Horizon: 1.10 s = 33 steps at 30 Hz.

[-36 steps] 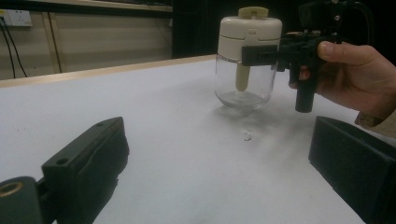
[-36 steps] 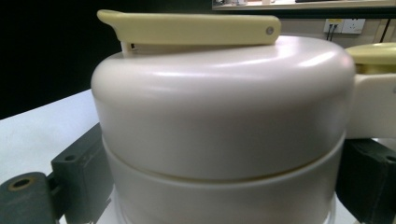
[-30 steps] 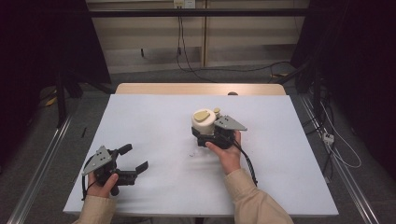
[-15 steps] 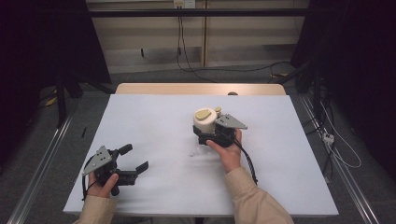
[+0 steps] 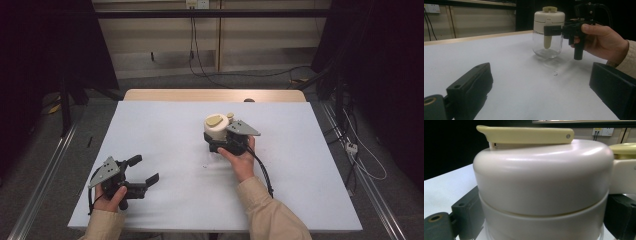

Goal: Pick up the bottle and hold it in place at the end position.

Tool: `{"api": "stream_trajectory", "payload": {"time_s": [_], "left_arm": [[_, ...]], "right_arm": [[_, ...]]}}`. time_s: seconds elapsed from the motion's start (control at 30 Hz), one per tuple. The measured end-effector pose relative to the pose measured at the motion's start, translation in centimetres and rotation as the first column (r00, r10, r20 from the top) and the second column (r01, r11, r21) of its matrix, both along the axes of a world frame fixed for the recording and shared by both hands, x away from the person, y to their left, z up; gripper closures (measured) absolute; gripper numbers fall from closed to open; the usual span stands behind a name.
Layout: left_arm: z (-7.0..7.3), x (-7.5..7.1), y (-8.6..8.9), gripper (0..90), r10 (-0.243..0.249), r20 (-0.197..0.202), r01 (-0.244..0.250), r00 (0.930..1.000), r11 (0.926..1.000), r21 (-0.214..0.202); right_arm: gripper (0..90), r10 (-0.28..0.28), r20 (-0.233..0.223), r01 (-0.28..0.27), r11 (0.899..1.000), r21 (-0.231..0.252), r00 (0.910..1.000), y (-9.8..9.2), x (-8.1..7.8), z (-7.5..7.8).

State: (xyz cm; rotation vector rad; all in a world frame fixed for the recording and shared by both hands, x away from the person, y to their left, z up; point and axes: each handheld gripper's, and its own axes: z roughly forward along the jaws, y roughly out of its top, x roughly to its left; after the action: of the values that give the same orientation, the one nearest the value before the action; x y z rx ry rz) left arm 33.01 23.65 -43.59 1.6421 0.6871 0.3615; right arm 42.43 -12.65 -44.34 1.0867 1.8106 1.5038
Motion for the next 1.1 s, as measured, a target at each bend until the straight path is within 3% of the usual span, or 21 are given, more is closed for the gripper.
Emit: {"api": "stream_trajectory", "payload": {"time_s": [1.1], "left_arm": [[-0.2,0.0,-0.3,4.3,-0.01,-0.008,0.01,0.9999,0.9999,0.006]], "right_arm": [[6.8,-0.022,-0.012,0.022,1.0,-0.014,0.9997,-0.3,1.1,-1.1]]}}
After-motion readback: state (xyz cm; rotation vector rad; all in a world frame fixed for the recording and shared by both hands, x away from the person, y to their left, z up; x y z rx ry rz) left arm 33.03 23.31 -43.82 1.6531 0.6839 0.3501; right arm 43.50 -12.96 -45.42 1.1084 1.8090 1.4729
